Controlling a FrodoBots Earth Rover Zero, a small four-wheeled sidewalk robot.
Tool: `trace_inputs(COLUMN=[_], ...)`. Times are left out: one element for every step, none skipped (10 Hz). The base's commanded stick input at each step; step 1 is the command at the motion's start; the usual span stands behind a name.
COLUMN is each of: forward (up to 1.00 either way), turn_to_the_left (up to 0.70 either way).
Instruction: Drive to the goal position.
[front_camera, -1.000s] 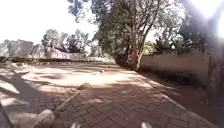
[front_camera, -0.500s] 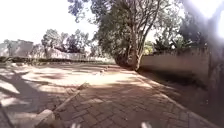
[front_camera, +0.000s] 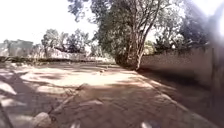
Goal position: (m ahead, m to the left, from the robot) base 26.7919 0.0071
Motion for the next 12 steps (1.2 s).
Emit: trace_inputs(forward=[0.0, 0.0, 0.0, 0.0, 0.0, 0.0, 0.0, 0.0, 0.12, 0.38, 0.67, 0.7], turn_to_the_left=[0.0, 0.0, 0.0, 0.0, 0.0, 0.0, 0.0, 0.0, -0.21, -0.3, -0.35, -0.35])
